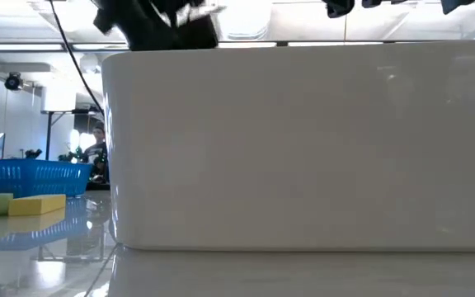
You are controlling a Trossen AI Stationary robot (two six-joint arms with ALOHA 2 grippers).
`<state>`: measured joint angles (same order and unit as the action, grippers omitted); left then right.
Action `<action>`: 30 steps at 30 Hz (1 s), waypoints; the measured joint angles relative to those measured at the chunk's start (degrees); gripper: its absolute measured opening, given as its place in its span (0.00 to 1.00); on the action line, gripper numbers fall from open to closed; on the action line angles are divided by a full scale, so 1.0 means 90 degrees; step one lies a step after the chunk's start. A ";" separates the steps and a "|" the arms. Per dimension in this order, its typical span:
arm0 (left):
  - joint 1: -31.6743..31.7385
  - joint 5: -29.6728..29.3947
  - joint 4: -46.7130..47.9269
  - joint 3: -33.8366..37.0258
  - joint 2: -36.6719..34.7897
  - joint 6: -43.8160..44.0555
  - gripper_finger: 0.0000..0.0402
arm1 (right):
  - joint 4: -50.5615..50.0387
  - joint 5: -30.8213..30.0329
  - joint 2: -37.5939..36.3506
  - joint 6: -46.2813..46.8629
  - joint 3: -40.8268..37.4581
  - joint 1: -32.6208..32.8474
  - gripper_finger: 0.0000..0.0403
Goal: Sort & place blocks by color
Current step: Put the green block into the blue bin
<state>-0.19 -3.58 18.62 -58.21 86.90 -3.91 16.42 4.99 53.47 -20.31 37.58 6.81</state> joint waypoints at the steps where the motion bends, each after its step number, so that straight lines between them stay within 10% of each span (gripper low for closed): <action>1: 0.0090 0.0041 -0.0015 -0.0012 0.0119 -0.0248 0.67 | -0.0009 -0.0001 -0.0068 0.0008 -0.0033 0.0000 0.50; 30: 0.0695 0.1393 -0.1507 -0.0146 0.2245 -0.1826 0.67 | -0.0162 -0.0005 -0.0289 0.0145 -0.0184 0.0002 0.50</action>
<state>6.07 8.96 5.05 -59.53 107.11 -20.34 14.96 4.95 50.87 -19.00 35.92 6.83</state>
